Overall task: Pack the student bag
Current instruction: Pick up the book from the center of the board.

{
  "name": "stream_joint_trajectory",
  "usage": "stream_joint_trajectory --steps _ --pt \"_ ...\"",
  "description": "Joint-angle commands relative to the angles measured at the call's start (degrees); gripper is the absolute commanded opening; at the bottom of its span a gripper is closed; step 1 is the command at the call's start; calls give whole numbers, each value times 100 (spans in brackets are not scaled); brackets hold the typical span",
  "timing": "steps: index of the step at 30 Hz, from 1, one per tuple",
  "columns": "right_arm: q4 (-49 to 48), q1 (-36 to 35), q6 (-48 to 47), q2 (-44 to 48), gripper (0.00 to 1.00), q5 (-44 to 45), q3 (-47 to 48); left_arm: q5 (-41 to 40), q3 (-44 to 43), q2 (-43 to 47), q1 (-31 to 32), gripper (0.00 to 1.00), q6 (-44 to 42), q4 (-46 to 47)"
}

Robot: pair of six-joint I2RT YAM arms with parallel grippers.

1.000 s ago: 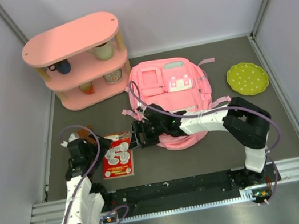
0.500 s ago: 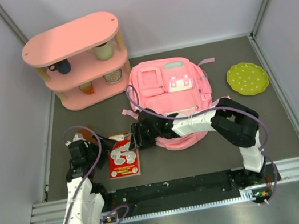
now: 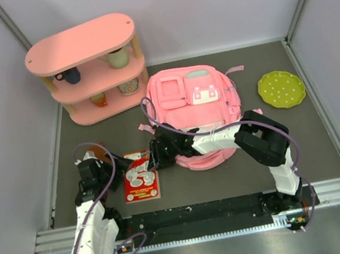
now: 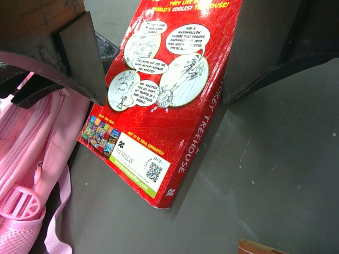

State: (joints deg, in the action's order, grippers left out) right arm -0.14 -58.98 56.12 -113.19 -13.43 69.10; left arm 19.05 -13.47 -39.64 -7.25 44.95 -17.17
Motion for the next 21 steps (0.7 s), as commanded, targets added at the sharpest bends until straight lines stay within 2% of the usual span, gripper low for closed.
stream_joint_trajectory --steps 1,3,8,12,14,15,17,18,21 --pt "-574 -52 22 104 38 -54 69 424 47 35 13 90 137 152" --pt "-767 -52 22 156 37 -107 16 477 64 35 13 86 137 231" --pt "-987 -52 57 139 36 -194 -19 512 55 17 21 82 154 293" --pt "-1549 -35 276 253 38 -143 -380 539 55 17 30 79 172 319" --pt "-1131 -52 172 87 38 -142 -66 521 55 26 39 78 181 293" --pt "-850 -43 84 25 35 -142 15 521 64 26 30 78 181 293" --pt "-864 -43 83 -10 17 -107 -10 495 56 26 39 78 181 284" --pt "-891 -43 84 7 0 -64 -45 495 47 35 30 78 181 284" --pt "-637 -43 -91 156 0 174 -81 416 -85 17 30 80 76 241"
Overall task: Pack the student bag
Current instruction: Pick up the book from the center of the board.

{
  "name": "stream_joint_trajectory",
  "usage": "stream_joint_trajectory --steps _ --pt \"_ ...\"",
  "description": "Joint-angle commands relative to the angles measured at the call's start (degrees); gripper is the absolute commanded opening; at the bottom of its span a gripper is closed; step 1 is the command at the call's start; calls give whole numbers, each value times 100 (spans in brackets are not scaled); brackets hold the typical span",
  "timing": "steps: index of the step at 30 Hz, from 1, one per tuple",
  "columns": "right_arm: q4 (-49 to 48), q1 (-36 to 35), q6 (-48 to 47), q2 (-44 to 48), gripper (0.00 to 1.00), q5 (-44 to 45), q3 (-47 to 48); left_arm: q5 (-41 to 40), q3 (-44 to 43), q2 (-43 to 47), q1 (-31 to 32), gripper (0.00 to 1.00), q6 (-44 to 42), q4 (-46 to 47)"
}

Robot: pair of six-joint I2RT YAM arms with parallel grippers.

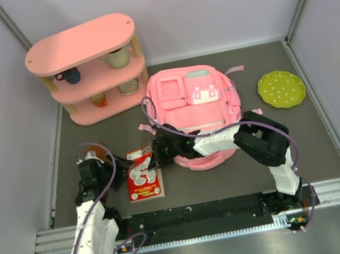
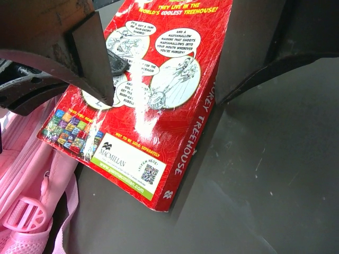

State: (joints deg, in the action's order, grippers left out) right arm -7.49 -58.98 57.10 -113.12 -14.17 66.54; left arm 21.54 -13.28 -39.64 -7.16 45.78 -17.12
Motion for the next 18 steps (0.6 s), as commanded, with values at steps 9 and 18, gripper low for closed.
stream_joint_trajectory --steps 9,18 --pt "-1017 88 -367 1256 0 -172 -739 -300 -1552 17 21 99 -912 -590" --pt "-1449 343 -375 2425 0 -894 -818 297 -2758 105 30 99 -1651 -591"
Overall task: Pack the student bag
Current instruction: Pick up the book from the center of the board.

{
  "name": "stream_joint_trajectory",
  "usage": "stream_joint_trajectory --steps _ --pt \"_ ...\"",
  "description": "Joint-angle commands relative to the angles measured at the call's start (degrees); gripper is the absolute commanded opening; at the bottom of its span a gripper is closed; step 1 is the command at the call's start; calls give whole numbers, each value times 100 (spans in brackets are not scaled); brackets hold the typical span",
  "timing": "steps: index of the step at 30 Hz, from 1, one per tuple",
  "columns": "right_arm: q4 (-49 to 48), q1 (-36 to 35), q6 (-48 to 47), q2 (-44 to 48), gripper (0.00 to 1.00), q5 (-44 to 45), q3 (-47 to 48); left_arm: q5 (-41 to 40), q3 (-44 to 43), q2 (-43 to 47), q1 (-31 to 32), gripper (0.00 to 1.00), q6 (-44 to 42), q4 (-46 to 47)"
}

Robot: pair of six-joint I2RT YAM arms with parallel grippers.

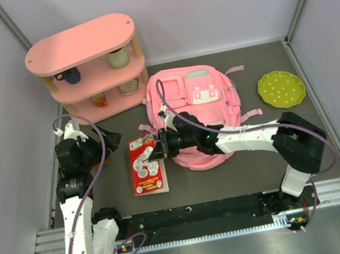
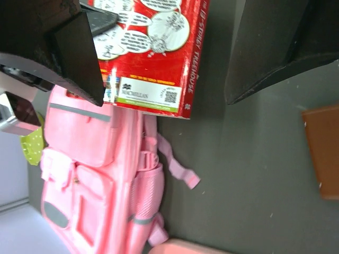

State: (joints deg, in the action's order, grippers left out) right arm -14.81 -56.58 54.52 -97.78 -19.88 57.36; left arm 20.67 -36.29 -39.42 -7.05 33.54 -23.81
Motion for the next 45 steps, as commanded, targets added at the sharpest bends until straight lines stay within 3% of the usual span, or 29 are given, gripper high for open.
stream_joint_trajectory --steps 1,6,12,19,25,32,45 --pt "-708 138 -117 988 0 -332 73 516 -623 92 11 99 -453 113" --pt "-1006 392 -56 1769 0 -333 -383 2254 -546 -4 11 99 -270 1402" --pt "-840 665 -222 2534 0 -236 -752 3303 52 -294 177 99 961 3653" --pt "988 911 -978 3467 0 626 -708 3041 -387 -943 1150 99 524 3587" --pt "770 1517 -794 3284 0 -381 -1261 2566 -55 -1454 1777 99 504 3988" --pt "-180 1869 -908 2151 0 -1852 -1746 2328 797 -1876 1944 99 408 4692" --pt "443 2265 -1409 1419 0 -1326 -1887 2486 1537 -3536 2155 99 601 6423"
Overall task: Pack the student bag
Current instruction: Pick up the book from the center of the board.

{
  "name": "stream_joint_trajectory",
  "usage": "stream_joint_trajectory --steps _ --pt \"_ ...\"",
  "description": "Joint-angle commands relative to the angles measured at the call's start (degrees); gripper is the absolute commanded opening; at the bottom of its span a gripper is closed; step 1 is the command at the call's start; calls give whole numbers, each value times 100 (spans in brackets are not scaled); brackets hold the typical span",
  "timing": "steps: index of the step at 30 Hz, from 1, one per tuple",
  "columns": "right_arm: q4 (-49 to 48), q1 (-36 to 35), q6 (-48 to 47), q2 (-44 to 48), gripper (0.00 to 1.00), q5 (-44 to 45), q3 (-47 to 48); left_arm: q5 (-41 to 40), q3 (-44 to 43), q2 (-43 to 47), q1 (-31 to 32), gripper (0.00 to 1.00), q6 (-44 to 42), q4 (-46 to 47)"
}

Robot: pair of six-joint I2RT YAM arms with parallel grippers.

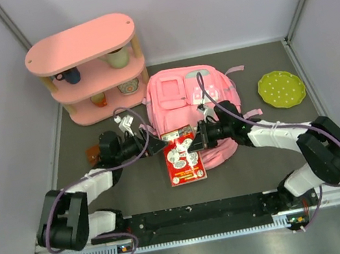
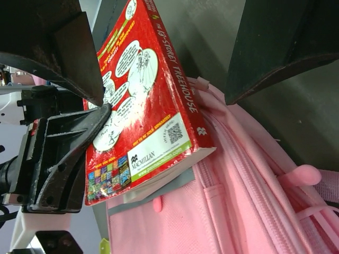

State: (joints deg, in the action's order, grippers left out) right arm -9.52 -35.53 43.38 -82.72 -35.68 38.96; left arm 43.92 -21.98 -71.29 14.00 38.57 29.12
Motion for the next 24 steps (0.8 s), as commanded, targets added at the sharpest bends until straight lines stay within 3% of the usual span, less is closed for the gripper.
stream_joint_trajectory --steps 1,7,13,15,21,23,24 --pt "-77 160 -303 -113 0 272 -38 248 97 -603 85 99 220 1296" --pt "38 160 -470 -376 0 255 15 723 -52 -1606 471 97 721 2509" --pt "-59 160 -558 -719 0 -16 129 723 167 -1810 560 78 1127 3214" --pt "-112 134 -602 -833 0 -123 182 723 220 -1696 560 65 1083 3083" --pt "-217 11 -558 -1167 0 -123 384 758 185 -1056 560 45 619 2213" --pt "-261 20 -471 -1185 0 -88 419 627 89 -792 560 30 346 1336" --pt "-313 20 -427 -1150 8 -18 419 548 45 -477 560 20 -4 959"
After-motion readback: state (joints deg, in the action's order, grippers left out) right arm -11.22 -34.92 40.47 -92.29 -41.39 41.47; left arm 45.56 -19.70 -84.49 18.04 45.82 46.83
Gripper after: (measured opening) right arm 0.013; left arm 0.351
